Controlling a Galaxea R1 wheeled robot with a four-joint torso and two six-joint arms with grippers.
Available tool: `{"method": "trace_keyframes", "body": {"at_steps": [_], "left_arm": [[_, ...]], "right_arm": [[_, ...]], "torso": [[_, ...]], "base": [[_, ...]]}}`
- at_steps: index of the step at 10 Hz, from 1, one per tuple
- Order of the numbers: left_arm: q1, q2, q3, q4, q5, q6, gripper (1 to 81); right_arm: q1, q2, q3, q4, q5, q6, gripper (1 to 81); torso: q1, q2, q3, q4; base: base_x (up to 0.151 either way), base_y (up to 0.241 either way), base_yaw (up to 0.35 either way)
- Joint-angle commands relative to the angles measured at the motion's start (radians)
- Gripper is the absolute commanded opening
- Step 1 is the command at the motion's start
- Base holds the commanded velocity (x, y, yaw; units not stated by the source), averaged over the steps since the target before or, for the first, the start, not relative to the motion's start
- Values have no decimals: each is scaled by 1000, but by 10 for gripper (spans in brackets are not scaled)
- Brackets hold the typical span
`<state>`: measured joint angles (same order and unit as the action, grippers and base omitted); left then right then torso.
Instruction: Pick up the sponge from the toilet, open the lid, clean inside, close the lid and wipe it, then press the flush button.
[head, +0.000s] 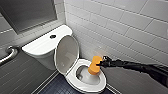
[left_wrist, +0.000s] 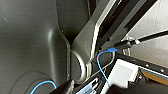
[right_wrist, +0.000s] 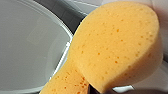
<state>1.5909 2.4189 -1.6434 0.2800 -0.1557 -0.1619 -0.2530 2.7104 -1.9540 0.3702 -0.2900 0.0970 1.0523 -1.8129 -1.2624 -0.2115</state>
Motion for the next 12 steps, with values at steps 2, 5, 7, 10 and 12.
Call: {"method": "trace_keyframes", "body": {"at_steps": [2,5,7,10,12], "left_arm": [[33,-6,14,-5,70,-2,811],[36,2,-3,-7,70,-4,811],[38,13,-10,-7,70,-5,811],[39,8,-18,-7,70,-5,811],[39,11,-21,-7,70,-7,811]], "right_arm": [[165,39,-32,16,-58,-2,10],[181,51,-37,19,-64,-2,10],[174,99,-86,22,-64,-2,10],[131,96,-97,18,-60,-5,10],[123,102,-95,18,-54,-8,10]], "torso": [[0,0,-17,0],[1,1,-38,0],[1,1,-38,0],[1,1,-69,0],[1,0,-48,0]], "base": [[0,0,0],[0,0,0],[0,0,0],[0,0,0],[0,0,0]]}}
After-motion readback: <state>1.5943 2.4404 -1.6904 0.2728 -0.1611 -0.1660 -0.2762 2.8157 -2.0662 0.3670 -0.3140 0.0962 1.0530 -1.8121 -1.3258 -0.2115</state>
